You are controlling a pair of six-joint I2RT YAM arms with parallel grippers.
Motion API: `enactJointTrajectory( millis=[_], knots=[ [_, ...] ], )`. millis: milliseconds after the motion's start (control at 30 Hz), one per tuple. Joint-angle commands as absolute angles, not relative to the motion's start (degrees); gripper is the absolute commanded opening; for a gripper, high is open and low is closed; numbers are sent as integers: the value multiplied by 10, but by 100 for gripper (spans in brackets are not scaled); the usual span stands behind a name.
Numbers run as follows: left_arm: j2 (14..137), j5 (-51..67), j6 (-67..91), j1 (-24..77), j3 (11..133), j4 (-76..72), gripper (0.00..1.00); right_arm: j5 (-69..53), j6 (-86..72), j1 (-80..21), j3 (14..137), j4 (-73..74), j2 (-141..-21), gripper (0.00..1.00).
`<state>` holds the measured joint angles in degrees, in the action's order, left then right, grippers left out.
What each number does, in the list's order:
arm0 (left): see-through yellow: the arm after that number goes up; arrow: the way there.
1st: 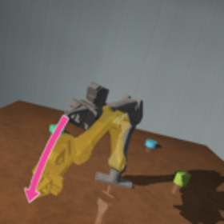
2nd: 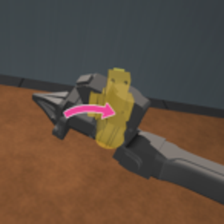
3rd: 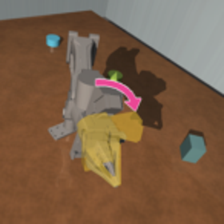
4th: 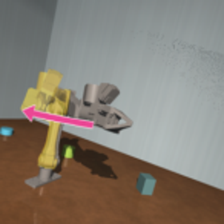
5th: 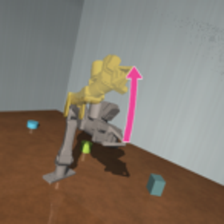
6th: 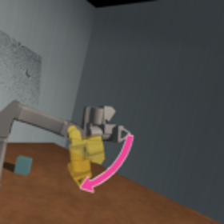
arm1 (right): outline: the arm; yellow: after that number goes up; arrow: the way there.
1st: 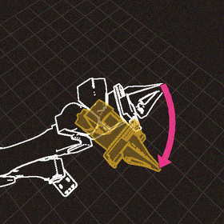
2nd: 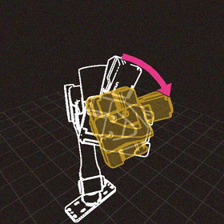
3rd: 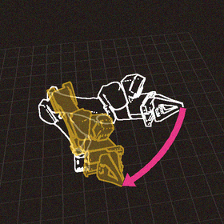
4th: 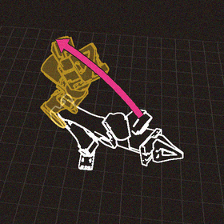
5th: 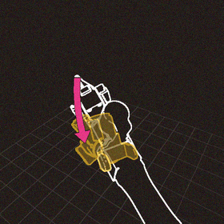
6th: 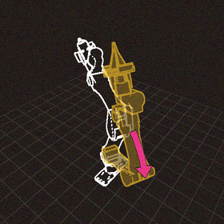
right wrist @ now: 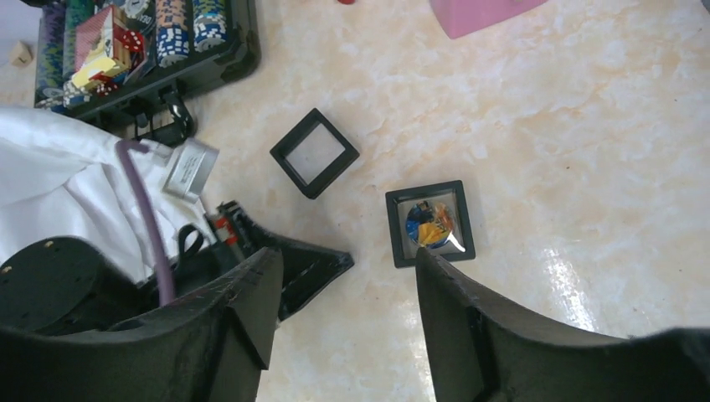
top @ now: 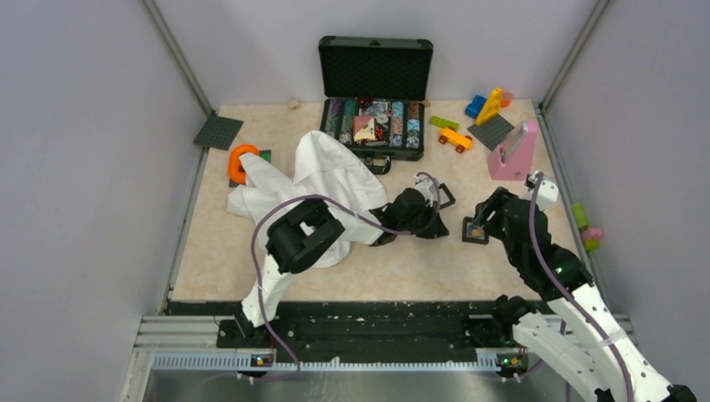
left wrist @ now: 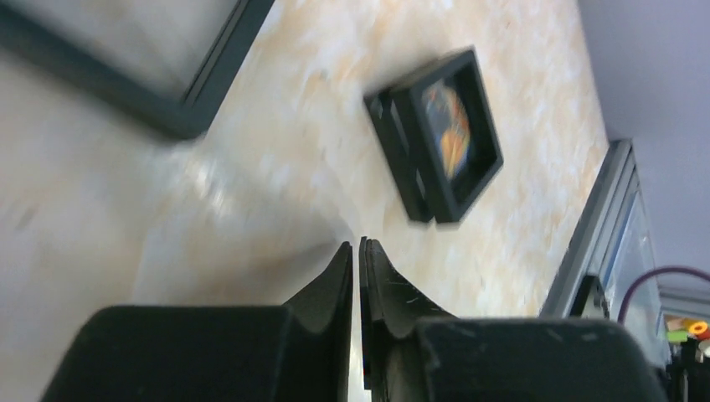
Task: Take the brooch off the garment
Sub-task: Move the brooch box to the center of the board.
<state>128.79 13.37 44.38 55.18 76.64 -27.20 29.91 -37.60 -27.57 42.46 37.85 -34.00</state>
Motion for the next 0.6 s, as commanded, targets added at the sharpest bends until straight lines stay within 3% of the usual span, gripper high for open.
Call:
enactJointTrajectory(
  millis=[0,233,300,333,433,567],
  knots=[
    [1129,79,382,550,691,-207,12,295,-353,-270,456,373,-340,76],
    [903,-34,309,537,613,-11,24,234,-326,-270,475,338,-375,82],
    [837,-89,286,532,598,60,32,171,-320,-270,456,297,-384,97],
    [805,-117,280,528,588,89,38,130,-315,-270,448,274,-395,99],
    [712,-147,277,494,551,143,55,32,-323,-273,442,228,-459,98],
    [610,-139,276,417,488,159,65,-49,-318,-314,445,146,-566,94]
  ],
)
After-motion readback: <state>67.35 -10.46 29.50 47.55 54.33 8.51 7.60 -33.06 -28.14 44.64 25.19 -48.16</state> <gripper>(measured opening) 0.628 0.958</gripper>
